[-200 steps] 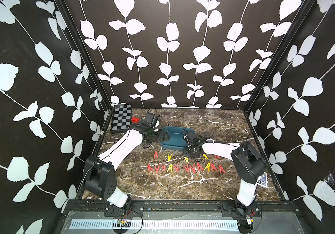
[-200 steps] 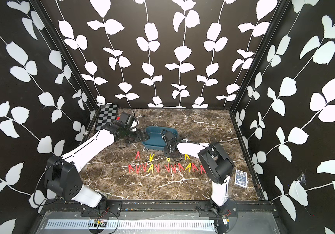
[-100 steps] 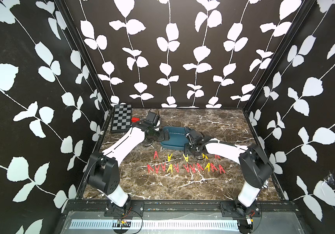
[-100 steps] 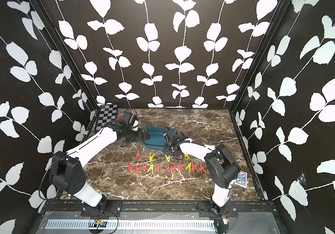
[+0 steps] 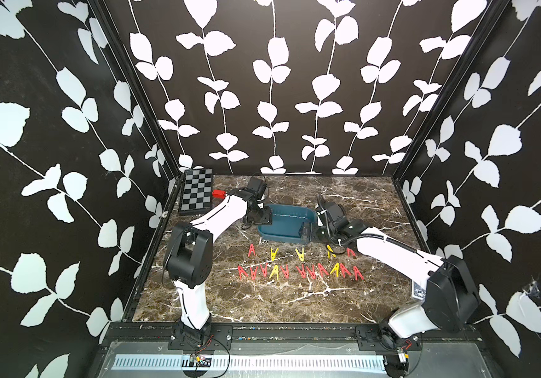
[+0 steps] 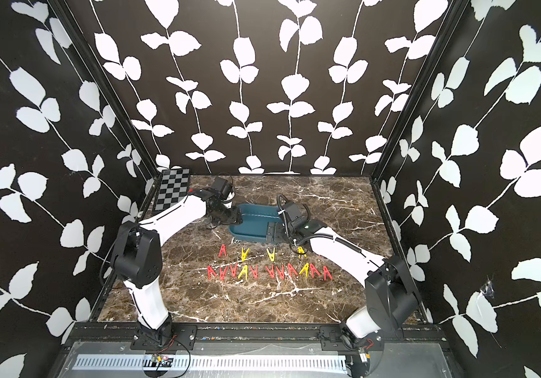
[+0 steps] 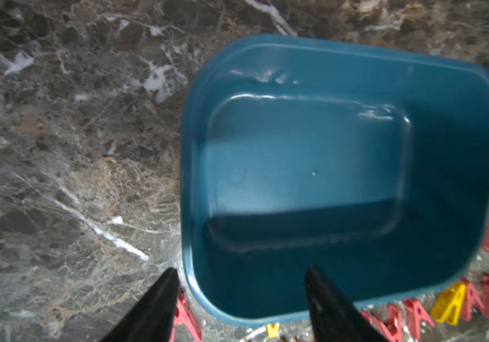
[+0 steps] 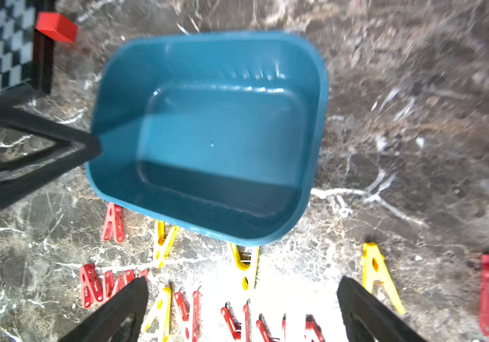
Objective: Take the clothespins out of the storage box
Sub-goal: Place the clothespin at the center of the board.
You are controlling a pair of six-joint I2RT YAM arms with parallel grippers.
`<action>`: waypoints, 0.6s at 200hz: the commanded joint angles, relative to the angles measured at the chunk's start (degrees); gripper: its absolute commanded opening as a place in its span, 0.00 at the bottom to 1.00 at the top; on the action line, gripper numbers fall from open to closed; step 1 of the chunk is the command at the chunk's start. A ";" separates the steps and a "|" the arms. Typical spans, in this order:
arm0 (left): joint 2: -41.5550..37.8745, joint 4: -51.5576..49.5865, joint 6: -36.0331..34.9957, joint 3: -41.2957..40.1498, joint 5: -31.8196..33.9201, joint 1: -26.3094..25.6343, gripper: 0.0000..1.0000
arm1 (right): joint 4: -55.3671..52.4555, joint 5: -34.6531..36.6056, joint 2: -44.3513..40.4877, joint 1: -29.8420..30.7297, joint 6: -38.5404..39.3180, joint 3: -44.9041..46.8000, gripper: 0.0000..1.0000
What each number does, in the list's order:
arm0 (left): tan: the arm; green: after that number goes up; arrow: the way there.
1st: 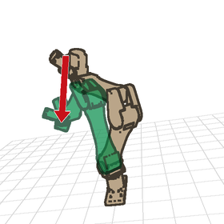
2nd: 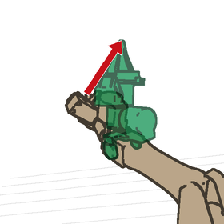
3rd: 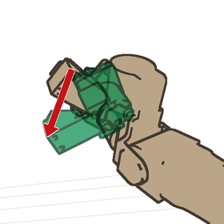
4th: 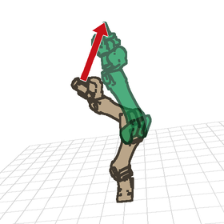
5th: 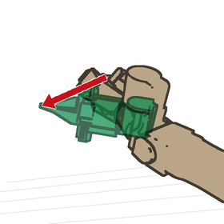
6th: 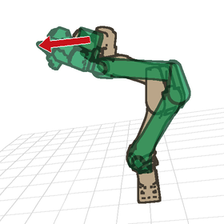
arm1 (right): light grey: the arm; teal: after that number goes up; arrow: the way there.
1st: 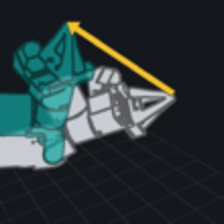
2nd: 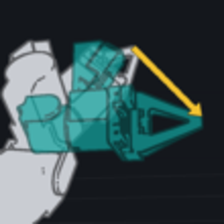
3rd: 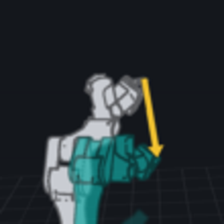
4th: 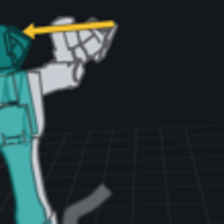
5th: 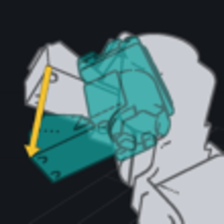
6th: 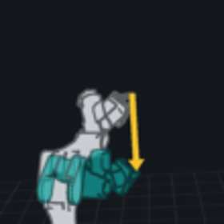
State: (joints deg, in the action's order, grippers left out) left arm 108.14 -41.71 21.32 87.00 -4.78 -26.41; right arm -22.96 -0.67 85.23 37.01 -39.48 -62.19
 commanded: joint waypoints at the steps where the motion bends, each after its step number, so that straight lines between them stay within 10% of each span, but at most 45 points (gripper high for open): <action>1: 1.24 -2.44 -3.44 2.99 4.16 0.49 0.65 | 0.18 -0.38 -1.19 -0.70 1.10 -0.64 0.99; 120: 8.76 -2.87 -3.46 6.47 3.29 1.46 0.21 | 1.75 -1.79 -1.02 -0.98 2.97 -3.26 0.99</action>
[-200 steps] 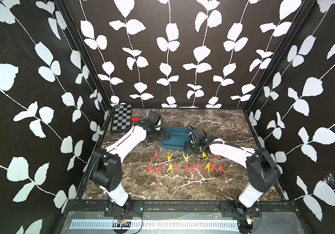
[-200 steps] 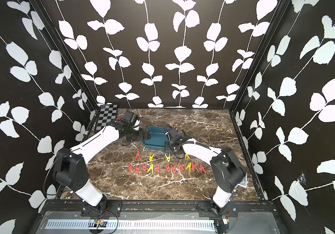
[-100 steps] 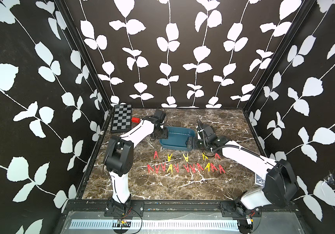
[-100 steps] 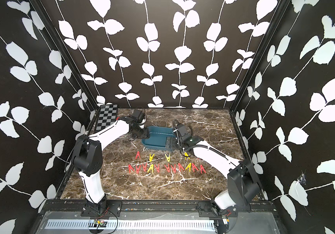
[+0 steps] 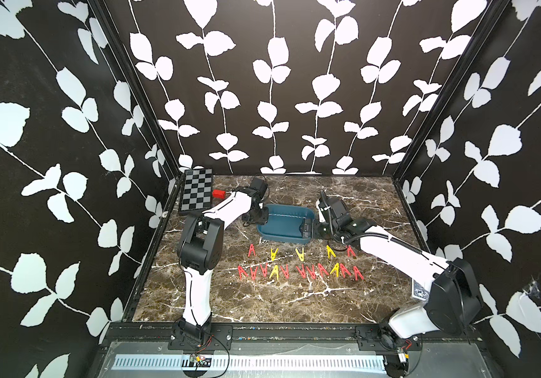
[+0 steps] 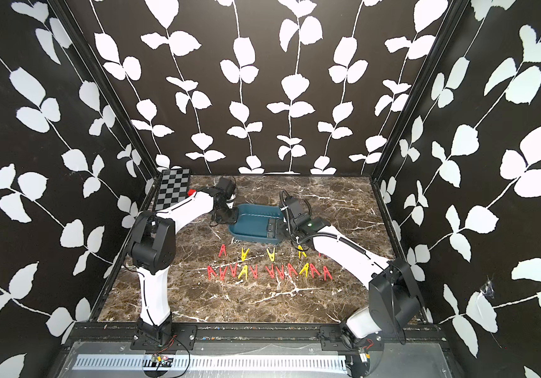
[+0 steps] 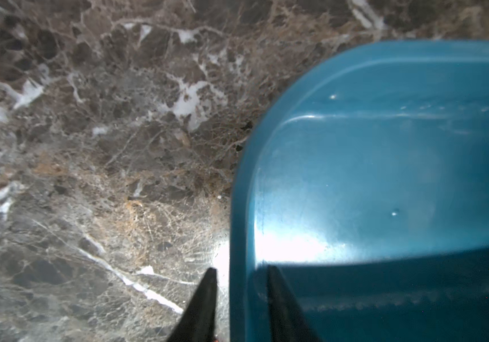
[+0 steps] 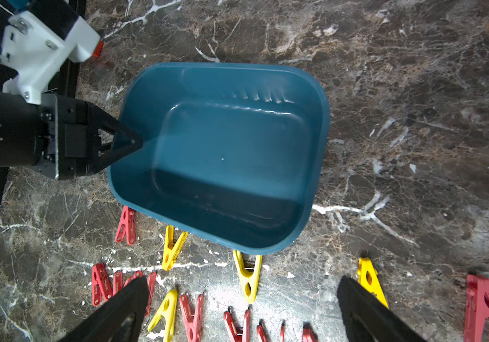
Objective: Take the clothespins out of the storage box
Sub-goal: Place the clothespin at the center of the board, then adjust the storage box at the center of the board.
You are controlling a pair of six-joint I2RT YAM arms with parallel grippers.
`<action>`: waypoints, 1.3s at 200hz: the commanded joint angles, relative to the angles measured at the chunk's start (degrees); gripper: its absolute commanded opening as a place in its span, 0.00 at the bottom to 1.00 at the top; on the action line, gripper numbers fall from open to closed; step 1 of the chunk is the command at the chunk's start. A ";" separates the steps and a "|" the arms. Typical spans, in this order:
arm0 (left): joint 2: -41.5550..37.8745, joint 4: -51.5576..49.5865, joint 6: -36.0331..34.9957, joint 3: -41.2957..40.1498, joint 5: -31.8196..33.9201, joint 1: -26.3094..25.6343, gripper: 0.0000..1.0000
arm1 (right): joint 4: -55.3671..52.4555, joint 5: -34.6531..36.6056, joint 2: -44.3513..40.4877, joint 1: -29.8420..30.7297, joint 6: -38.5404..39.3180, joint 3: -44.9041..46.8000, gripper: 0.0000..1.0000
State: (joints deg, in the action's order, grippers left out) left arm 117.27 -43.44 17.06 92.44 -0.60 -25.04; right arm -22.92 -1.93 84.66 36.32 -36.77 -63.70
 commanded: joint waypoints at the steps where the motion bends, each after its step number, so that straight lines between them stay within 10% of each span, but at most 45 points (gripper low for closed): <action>1: -0.38 -1.17 0.88 1.00 -0.94 0.13 0.21 | 1.72 -0.57 -0.41 -0.28 0.23 -1.77 0.99; 45: -1.25 -3.45 4.39 1.68 -2.63 0.16 0.00 | 2.00 -0.61 0.14 -0.38 -0.05 -1.78 0.99; 191: -1.17 -3.22 30.86 -0.02 -36.15 7.55 0.00 | 3.67 4.20 -3.96 -1.33 -1.63 -0.17 0.99; 260: -1.00 -1.99 31.34 0.08 -35.28 7.72 0.00 | 4.19 4.63 -3.93 -1.42 -1.77 0.56 0.99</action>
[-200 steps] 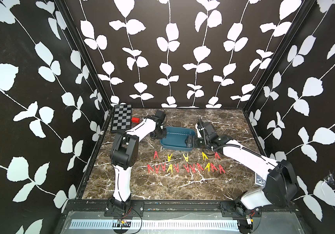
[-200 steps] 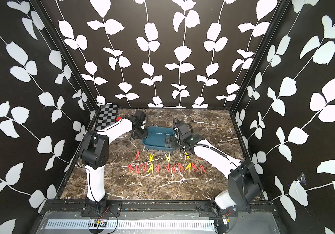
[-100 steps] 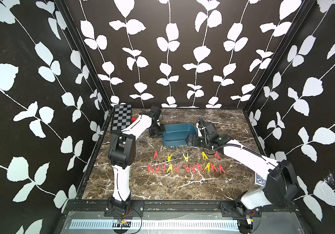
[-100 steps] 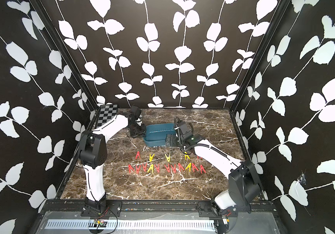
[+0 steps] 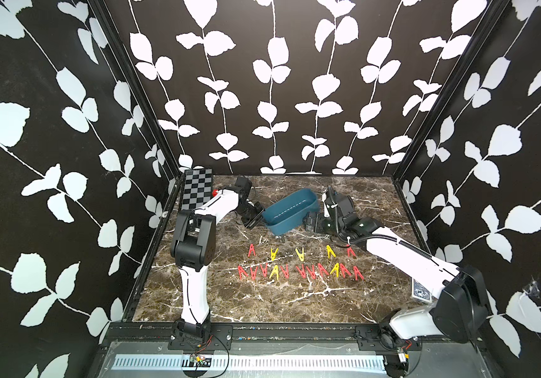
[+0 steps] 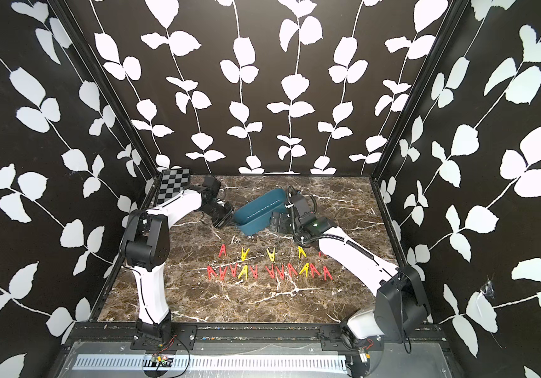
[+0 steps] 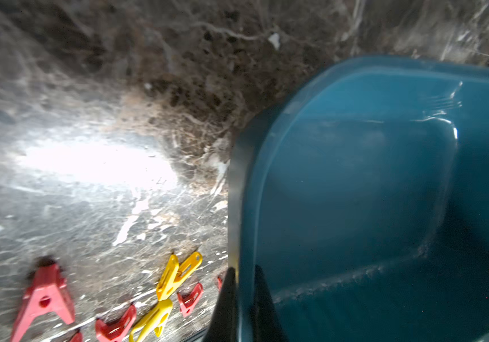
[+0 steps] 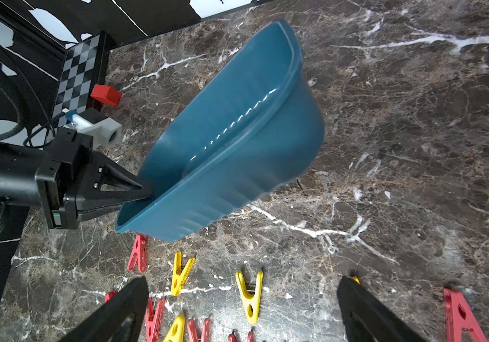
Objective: Take the clothespins out of the storage box
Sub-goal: Adjust the storage box at the center of the board.
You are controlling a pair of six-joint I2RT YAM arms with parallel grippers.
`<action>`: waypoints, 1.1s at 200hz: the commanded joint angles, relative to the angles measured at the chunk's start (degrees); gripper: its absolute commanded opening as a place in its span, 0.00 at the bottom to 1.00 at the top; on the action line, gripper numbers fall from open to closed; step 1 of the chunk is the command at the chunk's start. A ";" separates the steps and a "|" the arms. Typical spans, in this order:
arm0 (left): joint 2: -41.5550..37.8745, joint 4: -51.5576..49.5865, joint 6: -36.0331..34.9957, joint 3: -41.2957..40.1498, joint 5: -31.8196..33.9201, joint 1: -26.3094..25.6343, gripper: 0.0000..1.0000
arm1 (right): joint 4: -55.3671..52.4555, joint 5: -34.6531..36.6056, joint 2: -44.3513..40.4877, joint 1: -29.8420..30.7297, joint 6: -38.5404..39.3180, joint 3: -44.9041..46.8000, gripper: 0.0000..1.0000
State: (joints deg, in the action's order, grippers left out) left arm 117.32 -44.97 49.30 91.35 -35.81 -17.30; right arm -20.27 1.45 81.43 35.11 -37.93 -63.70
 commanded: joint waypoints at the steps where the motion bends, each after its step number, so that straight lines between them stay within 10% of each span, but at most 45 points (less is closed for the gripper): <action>1: -1.00 -0.60 -1.15 1.27 0.08 -0.01 0.00 | 1.55 1.25 -0.63 -0.22 -0.59 0.58 0.99; 121: -0.77 -3.78 -22.00 6.18 26.46 -5.77 0.00 | 0.76 3.93 -0.30 -0.52 0.14 0.33 0.99; 199: -2.79 2.68 -24.63 -1.41 28.81 -8.11 0.00 | 0.76 5.77 -1.77 -0.64 0.22 1.98 0.99; 220: -3.03 2.66 -24.94 -1.65 28.91 -8.16 0.19 | 0.98 6.21 -2.25 -0.66 0.23 2.36 0.99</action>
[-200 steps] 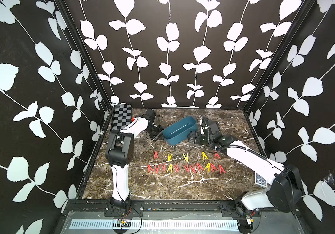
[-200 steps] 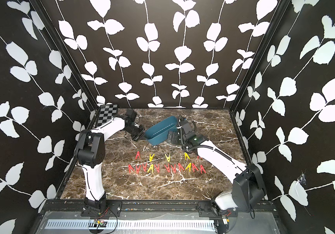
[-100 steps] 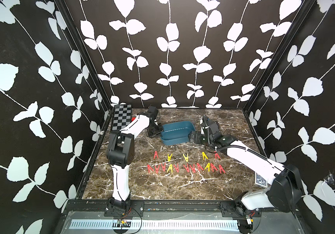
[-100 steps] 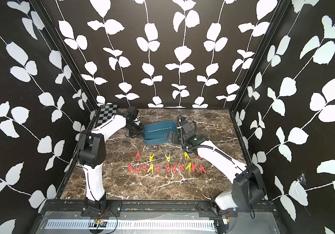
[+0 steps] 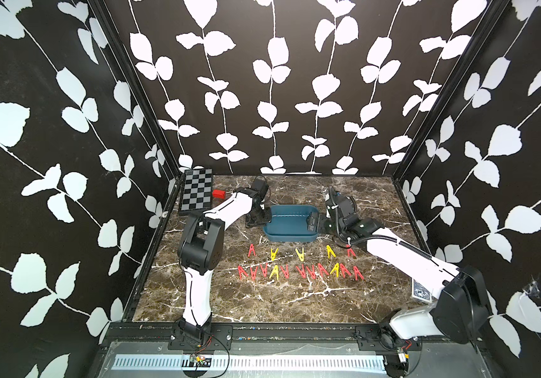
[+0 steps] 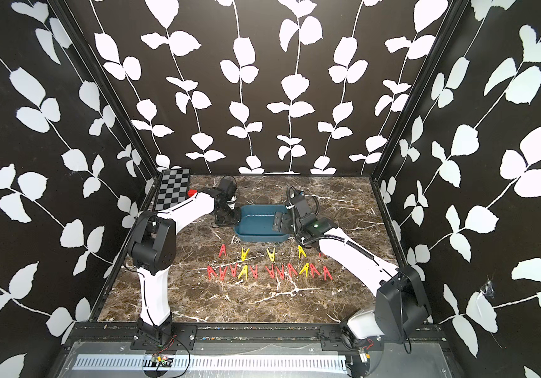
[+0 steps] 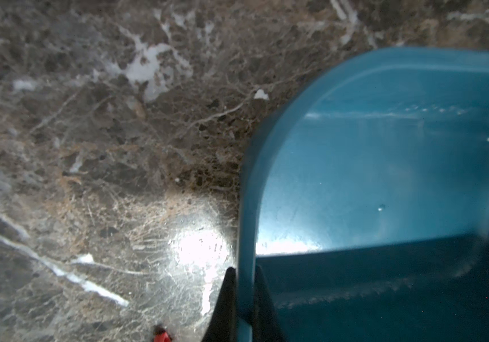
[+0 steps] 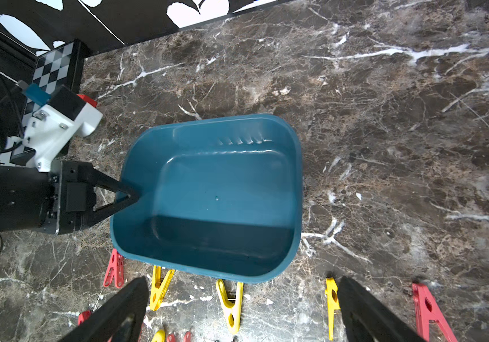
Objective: Take the clothespins out of the storage box
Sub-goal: Adjust the storage box at the center of the board, then reset both arms
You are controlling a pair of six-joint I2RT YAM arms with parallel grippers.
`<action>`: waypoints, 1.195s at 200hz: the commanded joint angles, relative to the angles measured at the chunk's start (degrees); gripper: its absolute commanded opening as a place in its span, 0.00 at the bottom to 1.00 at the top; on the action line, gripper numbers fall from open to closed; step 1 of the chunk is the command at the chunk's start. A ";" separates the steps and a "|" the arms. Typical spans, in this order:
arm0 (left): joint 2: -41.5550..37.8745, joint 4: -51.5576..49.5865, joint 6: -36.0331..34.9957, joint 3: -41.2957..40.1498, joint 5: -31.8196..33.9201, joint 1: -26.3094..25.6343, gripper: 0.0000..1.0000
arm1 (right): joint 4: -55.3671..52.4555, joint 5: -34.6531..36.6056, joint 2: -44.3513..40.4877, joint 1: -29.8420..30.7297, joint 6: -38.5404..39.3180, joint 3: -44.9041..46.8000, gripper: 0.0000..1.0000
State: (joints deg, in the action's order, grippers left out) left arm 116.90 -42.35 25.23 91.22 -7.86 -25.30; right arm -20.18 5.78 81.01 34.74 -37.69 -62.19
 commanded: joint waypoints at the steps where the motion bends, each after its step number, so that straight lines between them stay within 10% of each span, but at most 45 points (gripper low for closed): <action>1: -2.63 0.01 -0.88 -1.50 0.98 -0.17 0.20 | 0.91 1.92 -1.87 -0.29 -0.01 0.89 0.99; 81: -11.14 -1.75 -1.50 3.08 3.70 0.61 0.91 | 0.65 13.07 -7.38 -2.26 2.10 4.64 0.99; 154: -28.36 5.60 -2.32 -12.54 16.64 9.09 0.99 | 8.76 36.94 -15.96 -6.74 16.99 14.36 0.99; 239: -38.66 37.05 -13.91 -42.86 36.43 16.89 0.99 | 33.07 37.53 -9.82 -17.75 35.75 27.59 1.00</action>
State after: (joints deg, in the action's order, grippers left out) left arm 80.99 -20.78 17.26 53.95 21.34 -9.96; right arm 1.80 42.87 68.34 19.66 -9.45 -37.63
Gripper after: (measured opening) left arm 0.990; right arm 0.996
